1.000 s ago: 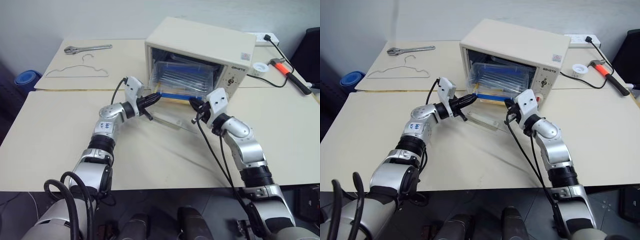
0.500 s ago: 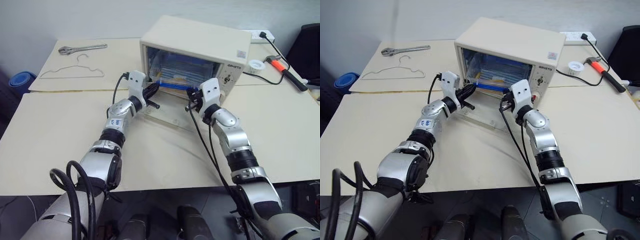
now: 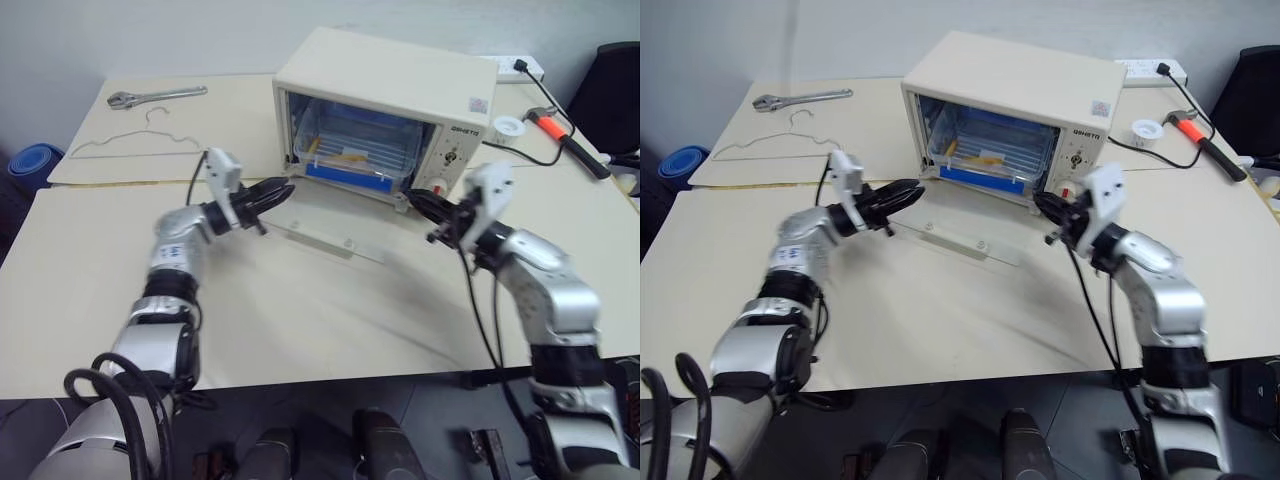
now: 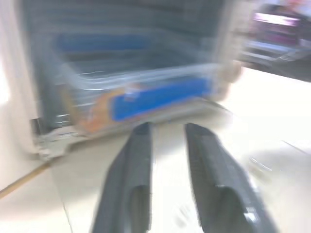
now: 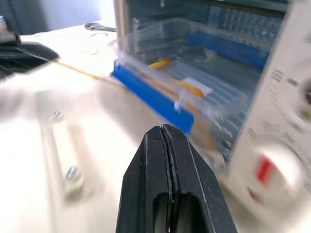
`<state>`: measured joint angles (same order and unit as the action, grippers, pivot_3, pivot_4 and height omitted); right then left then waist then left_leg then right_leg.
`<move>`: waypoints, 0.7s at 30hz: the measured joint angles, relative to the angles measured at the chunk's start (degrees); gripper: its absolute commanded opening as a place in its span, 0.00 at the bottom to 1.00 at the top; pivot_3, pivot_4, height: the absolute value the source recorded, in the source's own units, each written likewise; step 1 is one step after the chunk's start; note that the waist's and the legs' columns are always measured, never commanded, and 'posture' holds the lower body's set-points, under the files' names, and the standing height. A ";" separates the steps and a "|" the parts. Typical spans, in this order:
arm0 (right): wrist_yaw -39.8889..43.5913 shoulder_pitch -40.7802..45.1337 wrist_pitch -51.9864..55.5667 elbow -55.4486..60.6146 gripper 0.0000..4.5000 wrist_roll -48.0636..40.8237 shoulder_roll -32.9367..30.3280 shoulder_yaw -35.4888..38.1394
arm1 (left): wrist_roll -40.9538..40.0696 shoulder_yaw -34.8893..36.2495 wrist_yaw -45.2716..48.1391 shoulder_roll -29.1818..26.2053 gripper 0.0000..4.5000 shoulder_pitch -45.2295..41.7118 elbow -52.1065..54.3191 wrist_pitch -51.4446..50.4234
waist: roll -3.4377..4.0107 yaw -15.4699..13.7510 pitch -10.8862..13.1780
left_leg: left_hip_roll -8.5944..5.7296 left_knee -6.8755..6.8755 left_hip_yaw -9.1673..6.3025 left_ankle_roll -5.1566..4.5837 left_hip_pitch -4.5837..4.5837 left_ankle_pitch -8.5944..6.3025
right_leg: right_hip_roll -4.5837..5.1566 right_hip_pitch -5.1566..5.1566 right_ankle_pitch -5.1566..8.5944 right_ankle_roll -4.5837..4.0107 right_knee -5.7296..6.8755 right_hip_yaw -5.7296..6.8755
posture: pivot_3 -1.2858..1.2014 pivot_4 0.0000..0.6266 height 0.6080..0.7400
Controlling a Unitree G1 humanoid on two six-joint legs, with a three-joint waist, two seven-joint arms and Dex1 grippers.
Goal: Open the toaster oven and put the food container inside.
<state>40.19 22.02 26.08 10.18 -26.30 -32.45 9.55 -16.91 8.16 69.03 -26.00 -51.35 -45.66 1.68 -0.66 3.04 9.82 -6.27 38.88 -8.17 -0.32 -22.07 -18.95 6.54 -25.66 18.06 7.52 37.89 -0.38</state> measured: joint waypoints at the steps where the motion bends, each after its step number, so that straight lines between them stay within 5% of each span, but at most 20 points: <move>1: 0.99 -3.17 -0.15 1.18 0.00 -0.12 -1.31 0.37 | -0.38 -0.57 3.07 -2.18 0.52 2.12 3.23 -1.36 | 0.01 -0.04 -0.01 | 0.00 0.01 -0.02 0.00 0.02 0.00 | 0.00 0.05 0.00 0.00 0.04 0.00 | 0.52 0.24 1.00; 5: 3.06 -12.10 -3.57 -0.76 0.00 2.44 -3.20 0.76 | -3.82 -0.21 10.59 -9.54 0.78 10.90 13.73 -8.04 | 0.02 -0.23 -0.01 | -0.03 0.18 0.01 -0.01 0.02 0.00 | 0.00 0.08 0.00 0.00 0.06 -0.04 | 0.52 0.24 1.00; 8: 2.92 -11.15 -8.40 -5.90 0.00 4.46 -0.57 -0.09 | -5.69 -0.14 12.38 -12.78 0.97 15.50 19.55 -13.18 | 0.03 -0.44 -0.01 | -0.02 0.23 0.01 0.00 0.13 0.00 | -0.01 0.14 0.00 -0.01 0.00 -0.06 | 0.52 0.24 1.00; 15: 3.06 -6.44 -19.15 -16.96 0.00 8.14 8.70 -5.41 | -11.05 5.12 2.43 -10.32 0.99 24.84 33.43 -19.15 | 0.09 -1.33 0.01 | -0.02 0.15 0.02 -0.01 0.23 -0.01 | 0.00 0.19 -0.01 -0.01 0.04 -0.08 | 0.52 0.24 1.00; 21: 5.64 -4.03 -23.75 -19.61 0.00 7.74 12.14 -6.91 | -10.90 8.59 -6.36 -7.38 0.99 27.97 34.02 -15.39 | 0.09 -1.43 0.01 | -0.01 0.23 0.05 0.02 0.25 0.01 | -0.01 0.22 -0.02 -0.03 -0.04 -0.06 | 0.52 0.24 1.00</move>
<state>45.83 17.99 2.33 -9.43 -18.56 -20.31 2.64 -27.81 16.75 62.67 -33.39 -23.38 -11.63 -13.71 -0.57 1.60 9.83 -6.28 39.10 -8.12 -0.30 -21.82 -18.95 6.53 -25.44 18.04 7.49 37.85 -0.44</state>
